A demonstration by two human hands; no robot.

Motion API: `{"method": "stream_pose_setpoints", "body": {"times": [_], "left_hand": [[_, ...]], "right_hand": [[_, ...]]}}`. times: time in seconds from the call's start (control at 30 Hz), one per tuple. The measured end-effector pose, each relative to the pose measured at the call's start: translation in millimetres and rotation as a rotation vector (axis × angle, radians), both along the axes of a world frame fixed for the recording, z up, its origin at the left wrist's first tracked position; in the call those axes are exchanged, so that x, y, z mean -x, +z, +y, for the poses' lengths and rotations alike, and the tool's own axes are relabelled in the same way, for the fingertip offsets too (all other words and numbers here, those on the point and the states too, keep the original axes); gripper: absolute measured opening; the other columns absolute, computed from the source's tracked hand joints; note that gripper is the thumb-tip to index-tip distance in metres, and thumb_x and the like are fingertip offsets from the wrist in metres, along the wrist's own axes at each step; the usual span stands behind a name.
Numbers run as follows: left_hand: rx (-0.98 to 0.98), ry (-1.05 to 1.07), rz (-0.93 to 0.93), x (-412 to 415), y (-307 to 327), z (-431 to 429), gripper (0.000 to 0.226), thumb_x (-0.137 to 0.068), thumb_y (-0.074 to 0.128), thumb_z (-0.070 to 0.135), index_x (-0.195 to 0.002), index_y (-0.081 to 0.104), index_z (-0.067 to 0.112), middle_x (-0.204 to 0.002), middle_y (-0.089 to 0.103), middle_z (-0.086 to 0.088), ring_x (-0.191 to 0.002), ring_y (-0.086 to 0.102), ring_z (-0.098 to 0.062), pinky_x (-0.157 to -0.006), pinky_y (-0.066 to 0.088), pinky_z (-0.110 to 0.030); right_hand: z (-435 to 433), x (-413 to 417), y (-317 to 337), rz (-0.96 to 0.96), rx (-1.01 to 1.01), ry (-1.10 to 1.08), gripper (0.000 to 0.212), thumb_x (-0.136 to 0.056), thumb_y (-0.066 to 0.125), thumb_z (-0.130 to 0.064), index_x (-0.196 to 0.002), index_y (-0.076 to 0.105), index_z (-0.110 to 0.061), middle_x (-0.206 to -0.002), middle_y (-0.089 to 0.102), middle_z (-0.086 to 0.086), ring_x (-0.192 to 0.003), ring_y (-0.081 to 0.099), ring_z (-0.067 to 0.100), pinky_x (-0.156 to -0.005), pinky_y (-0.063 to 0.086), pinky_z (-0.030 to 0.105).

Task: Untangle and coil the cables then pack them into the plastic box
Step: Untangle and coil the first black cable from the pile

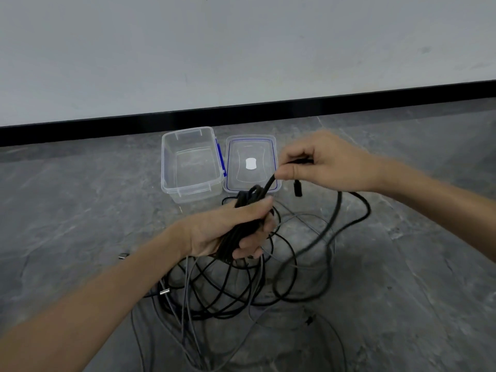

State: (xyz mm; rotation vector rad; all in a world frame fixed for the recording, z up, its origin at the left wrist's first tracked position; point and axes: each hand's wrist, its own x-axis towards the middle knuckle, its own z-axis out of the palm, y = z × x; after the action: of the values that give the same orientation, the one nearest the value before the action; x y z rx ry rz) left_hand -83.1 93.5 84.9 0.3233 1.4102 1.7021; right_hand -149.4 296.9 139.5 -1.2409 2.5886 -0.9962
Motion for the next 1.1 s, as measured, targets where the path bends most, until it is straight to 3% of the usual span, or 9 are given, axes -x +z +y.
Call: {"method": "stream_pose_setpoints", "body": {"times": [0.1, 0.27, 0.4, 0.5, 0.57, 0.67, 0.9, 1.03, 1.1], "left_hand": [[-0.095, -0.013, -0.065, 0.3, 8.0, 6.6, 0.029, -0.079, 0.069, 0.037, -0.071, 0.053, 0.014, -0.043, 0.041, 0.003, -0.032, 0.040, -0.008, -0.062, 0.050, -0.023], [-0.414, -0.121, -0.262, 3.8, 22.8, 12.1, 0.020, -0.085, 0.062, 0.025, -0.075, 0.053, 0.010, -0.047, 0.051, 0.004, -0.035, 0.047, -0.008, -0.065, 0.051, -0.023], [-0.645, -0.092, -0.340, 7.9, 41.9, 15.9, 0.012, -0.085, 0.053, 0.016, -0.079, 0.053, 0.006, -0.047, 0.040, -0.003, -0.038, 0.036, -0.017, -0.069, 0.048, -0.026], [-0.699, 0.003, -0.323, 9.4, 50.1, 20.6, 0.011, -0.083, 0.051, 0.015, -0.077, 0.053, 0.006, -0.048, 0.037, -0.003, -0.039, 0.034, -0.017, -0.069, 0.046, -0.025], [-0.714, 0.076, -0.310, 10.6, 51.7, 21.8, 0.009, -0.081, 0.053, 0.013, -0.075, 0.052, 0.007, -0.046, 0.038, -0.004, -0.038, 0.032, -0.017, -0.069, 0.047, -0.025], [-0.719, 0.160, -0.296, 12.3, 47.7, 21.8, 0.009, -0.077, 0.057, 0.013, -0.073, 0.050, 0.008, -0.044, 0.050, -0.005, -0.036, 0.031, -0.015, -0.068, 0.048, -0.024], [-0.760, 0.226, -0.265, 13.5, 41.7, 22.4, 0.016, -0.079, 0.059, 0.019, -0.070, 0.050, 0.010, -0.043, 0.049, 0.000, -0.033, 0.035, -0.013, -0.066, 0.049, -0.021], [-0.760, 0.363, -0.248, 17.7, 41.7, 20.5, 0.020, -0.080, 0.059, 0.024, -0.068, 0.049, 0.012, -0.043, 0.045, 0.003, -0.034, 0.041, -0.010, -0.065, 0.051, -0.020], [-0.731, 0.475, -0.233, 20.0, 40.7, 19.1, 0.020, -0.082, 0.055, 0.025, -0.067, 0.047, 0.014, -0.043, 0.041, 0.005, -0.035, 0.038, -0.008, -0.064, 0.050, -0.018]], "right_hand": [[0.8, 5.7, -7.9, -0.081, 0.089, -0.038, 0.059, -0.084, 0.059, -0.056, -0.073, 0.063, 0.001, -0.062, 0.055, 0.021, -0.057, 0.052, 0.035, -0.055, 0.043, 0.038], [-6.4, 4.9, -27.0, -0.162, 0.132, -0.054, 0.066, -0.087, 0.033, -0.071, -0.063, 0.054, -0.014, -0.056, 0.043, 0.019, -0.049, 0.038, 0.020, -0.049, 0.032, 0.023], [-12.7, -6.2, -51.0, -0.343, 0.258, -0.079, 0.065, -0.096, 0.036, -0.047, -0.080, 0.050, 0.015, -0.067, 0.048, 0.029, -0.060, 0.045, 0.039, -0.056, 0.036, 0.047], [-20.4, -17.5, -59.4, -0.475, 0.398, -0.064, 0.048, -0.095, 0.038, -0.016, -0.097, 0.042, 0.032, -0.088, 0.044, 0.055, -0.081, 0.042, 0.069, -0.067, 0.039, 0.049], [-26.4, -24.8, -61.9, -0.525, 0.478, -0.088, 0.024, -0.099, 0.036, 0.002, -0.102, 0.052, 0.021, -0.093, 0.059, 0.041, -0.094, 0.058, 0.052, -0.074, 0.050, 0.043], [-33.2, -29.6, -63.6, -0.617, 0.511, -0.118, 0.036, -0.098, 0.033, 0.011, -0.097, 0.054, -0.017, -0.081, 0.069, -0.007, -0.078, 0.065, -0.004, -0.069, 0.052, 0.014], [-37.3, -36.9, -60.2, -0.661, 0.524, -0.212, 0.032, -0.102, 0.031, 0.002, -0.080, 0.052, -0.010, -0.047, 0.049, -0.013, -0.043, 0.044, -0.002, -0.044, 0.033, 0.010], [-41.3, -39.6, -74.9, -0.688, 0.452, -0.228, 0.032, -0.105, 0.032, -0.015, -0.078, 0.046, -0.005, -0.050, 0.033, -0.008, -0.047, 0.029, 0.008, -0.049, 0.023, 0.028], [-43.9, -42.6, -83.6, -0.749, 0.439, -0.222, 0.030, -0.105, 0.032, -0.023, -0.079, 0.043, -0.014, -0.052, 0.031, -0.010, -0.047, 0.027, 0.007, -0.049, 0.027, 0.025]]}}
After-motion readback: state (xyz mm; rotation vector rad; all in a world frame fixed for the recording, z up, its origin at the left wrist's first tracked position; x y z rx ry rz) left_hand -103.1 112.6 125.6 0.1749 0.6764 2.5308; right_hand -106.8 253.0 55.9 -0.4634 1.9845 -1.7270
